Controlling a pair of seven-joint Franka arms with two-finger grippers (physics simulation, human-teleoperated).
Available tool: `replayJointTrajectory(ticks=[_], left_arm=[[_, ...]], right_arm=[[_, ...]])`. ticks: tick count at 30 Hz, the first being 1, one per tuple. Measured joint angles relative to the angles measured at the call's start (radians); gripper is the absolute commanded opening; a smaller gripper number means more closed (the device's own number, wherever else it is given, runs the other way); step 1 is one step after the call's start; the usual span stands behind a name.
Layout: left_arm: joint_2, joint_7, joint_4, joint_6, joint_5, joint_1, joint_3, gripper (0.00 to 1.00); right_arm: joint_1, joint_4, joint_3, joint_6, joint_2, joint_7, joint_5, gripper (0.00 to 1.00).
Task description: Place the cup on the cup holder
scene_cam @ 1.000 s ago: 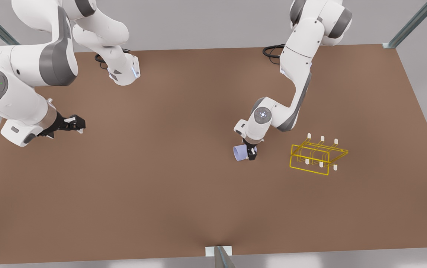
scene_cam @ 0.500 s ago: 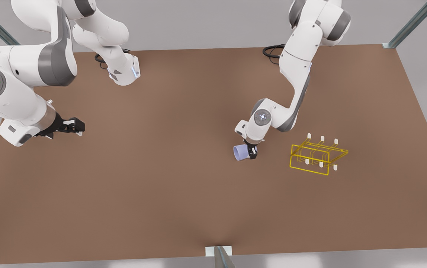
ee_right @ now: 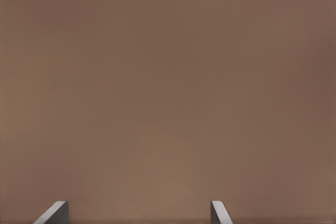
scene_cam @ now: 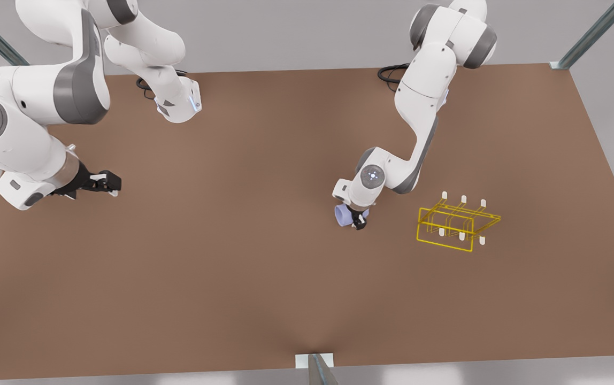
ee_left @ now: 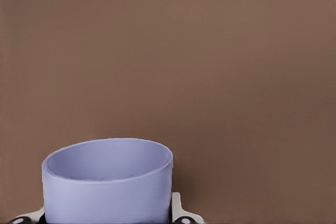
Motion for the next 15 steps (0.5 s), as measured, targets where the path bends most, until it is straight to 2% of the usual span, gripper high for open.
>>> replayJointTrajectory(ticks=[1, 6, 9, 12, 15], left_arm=[[0.0, -0.009, 0.0, 0.001, 0.003, 0.001, 0.0, 0.56], [-0.025, -0.05, 0.008, -0.012, 0.014, -0.001, 0.001, 0.57], [-0.049, -0.07, 0.146, -0.148, 0.07, -0.002, 0.01, 0.57], [-0.047, -0.085, 0.342, -0.439, 0.368, -0.004, 0.015, 0.57], [-0.04, -0.077, 0.392, -0.736, 0.834, -0.084, 0.008, 0.57]], right_arm=[[0.0, 0.0, 0.0, 0.0, 0.0, 0.001, 0.0, 1.0], [0.001, 0.001, -0.001, 0.0, 0.0, 0.008, -0.002, 1.0], [0.0, 0.001, -0.004, 0.0, 0.0, 0.011, -0.002, 1.0], [0.001, 0.002, -0.005, 0.0, 0.0, 0.014, -0.001, 1.0], [0.003, 0.001, -0.004, 0.0, 0.0, 0.017, 0.0, 1.0]])
